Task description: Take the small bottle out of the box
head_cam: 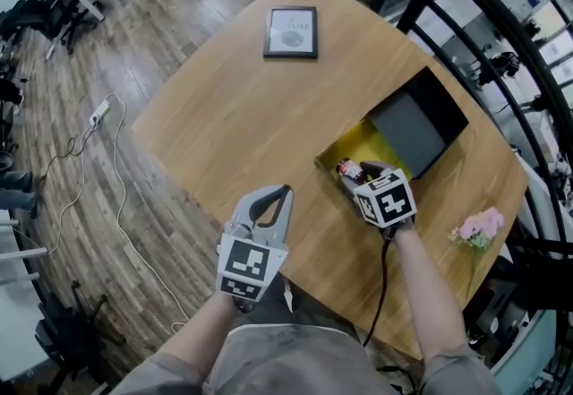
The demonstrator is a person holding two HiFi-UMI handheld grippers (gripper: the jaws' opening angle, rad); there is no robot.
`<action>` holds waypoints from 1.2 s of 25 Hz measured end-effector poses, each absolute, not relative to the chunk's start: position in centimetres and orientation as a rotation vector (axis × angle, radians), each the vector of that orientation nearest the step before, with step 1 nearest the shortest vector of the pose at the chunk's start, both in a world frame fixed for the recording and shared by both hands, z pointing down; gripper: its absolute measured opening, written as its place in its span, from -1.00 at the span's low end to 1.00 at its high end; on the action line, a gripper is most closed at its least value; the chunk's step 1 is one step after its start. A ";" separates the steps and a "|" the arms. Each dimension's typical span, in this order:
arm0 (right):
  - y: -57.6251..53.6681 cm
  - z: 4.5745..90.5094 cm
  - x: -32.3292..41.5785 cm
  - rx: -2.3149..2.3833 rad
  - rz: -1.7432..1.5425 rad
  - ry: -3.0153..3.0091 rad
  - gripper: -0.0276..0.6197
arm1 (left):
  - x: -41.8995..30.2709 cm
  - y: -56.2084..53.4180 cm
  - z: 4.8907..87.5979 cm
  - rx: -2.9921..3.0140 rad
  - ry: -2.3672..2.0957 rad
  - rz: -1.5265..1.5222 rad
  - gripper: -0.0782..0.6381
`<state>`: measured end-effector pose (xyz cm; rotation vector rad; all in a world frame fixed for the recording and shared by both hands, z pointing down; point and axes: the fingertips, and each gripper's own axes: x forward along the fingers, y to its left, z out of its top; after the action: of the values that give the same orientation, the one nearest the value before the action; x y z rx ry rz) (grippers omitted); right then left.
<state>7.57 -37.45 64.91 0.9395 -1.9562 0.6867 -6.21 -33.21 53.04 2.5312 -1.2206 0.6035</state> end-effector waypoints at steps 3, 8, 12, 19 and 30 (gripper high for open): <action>-37.3 62.8 7.5 0.964 0.681 -1.996 -0.27 | -6.3 -33.2 51.6 2.554 -1.224 0.590 -0.78; -36.5 59.9 7.3 0.987 0.694 -2.036 -0.27 | -6.3 -32.9 49.2 2.586 -1.231 0.559 -0.78; -36.0 58.3 7.4 1.019 0.688 -2.052 -0.28 | -6.1 -32.5 47.7 2.617 -1.228 0.543 -0.78; -35.2 58.8 7.7 1.043 0.714 -2.027 -0.28 | -6.2 -31.8 46.9 2.631 -1.215 0.545 -0.78; -35.8 54.7 7.8 1.153 0.723 -2.103 -0.29 | -6.7 -32.8 45.6 2.650 -1.221 0.528 -0.78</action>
<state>7.83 -35.75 54.66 1.1533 -2.1033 0.7234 -6.70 -32.83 45.62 2.6497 -1.2209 0.5279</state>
